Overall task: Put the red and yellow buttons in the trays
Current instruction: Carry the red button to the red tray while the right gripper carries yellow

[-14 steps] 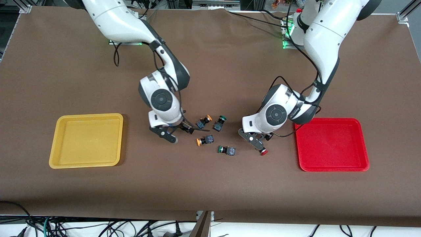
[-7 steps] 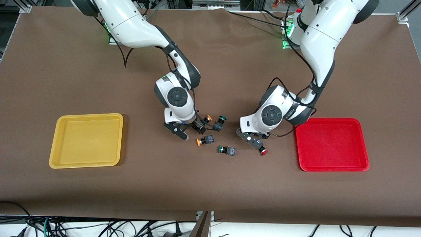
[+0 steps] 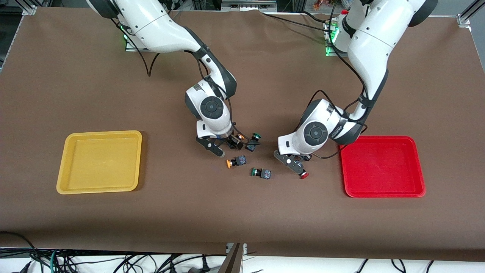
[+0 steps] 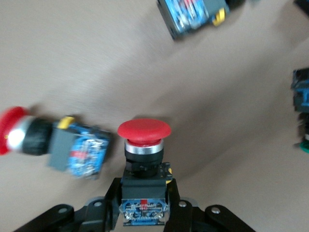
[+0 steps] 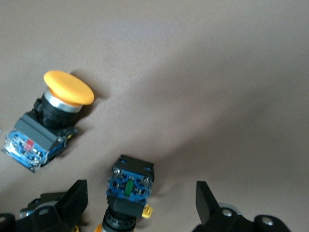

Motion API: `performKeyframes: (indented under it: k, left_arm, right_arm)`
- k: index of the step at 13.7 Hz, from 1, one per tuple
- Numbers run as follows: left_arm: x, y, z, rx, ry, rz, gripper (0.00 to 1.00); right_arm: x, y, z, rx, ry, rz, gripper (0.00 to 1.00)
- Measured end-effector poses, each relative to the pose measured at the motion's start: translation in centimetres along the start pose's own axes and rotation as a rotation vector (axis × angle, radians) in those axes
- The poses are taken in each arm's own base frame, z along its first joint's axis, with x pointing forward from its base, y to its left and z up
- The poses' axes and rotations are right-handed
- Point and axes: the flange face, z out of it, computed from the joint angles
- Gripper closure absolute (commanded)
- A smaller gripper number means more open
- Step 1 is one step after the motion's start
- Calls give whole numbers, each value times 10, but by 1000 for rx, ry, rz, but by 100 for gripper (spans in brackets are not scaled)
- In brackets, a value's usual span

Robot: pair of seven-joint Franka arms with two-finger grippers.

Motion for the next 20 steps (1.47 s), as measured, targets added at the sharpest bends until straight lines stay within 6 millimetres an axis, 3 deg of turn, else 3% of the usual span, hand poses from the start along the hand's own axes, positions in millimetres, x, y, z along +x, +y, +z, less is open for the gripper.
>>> performKeyframes:
  k: [3, 4, 5, 7, 9, 13, 15, 18, 20]
  left_arm:
    - [-7, -14, -76, 35, 12, -27, 98]
    - [-13, -22, -102, 43, 21, -47, 98]
    - [-20, -30, -123, 42, 29, -70, 98]
    - [-35, -55, -152, 20, 40, -139, 98]
    - [-53, -89, -168, -2, 32, -251, 98]
    - [-89, -165, -171, -14, 24, -582, 95]
    - [-114, -210, -167, -23, 19, -708, 95]
    - [-146, -269, -140, -42, 25, -811, 95]
    - [-152, -288, -101, -61, 26, -838, 94]
  right_arm:
    - [-10, -1, 5, -7, -3, -13, 2]
    - [-12, -1, 9, -11, -5, -16, 9]
    - [-14, -1, 12, -16, -7, -17, 22]
    - [-14, 1, 19, -24, -9, -17, 62]
    - [-14, 1, 20, -25, -9, -18, 85]
    - [-10, 0, 17, -19, -5, -36, 91]
    - [9, 1, 9, -6, 9, -70, 91]
    - [87, 24, -15, -7, 21, -176, 91]
    - [151, 58, -36, -38, 7, -266, 91]
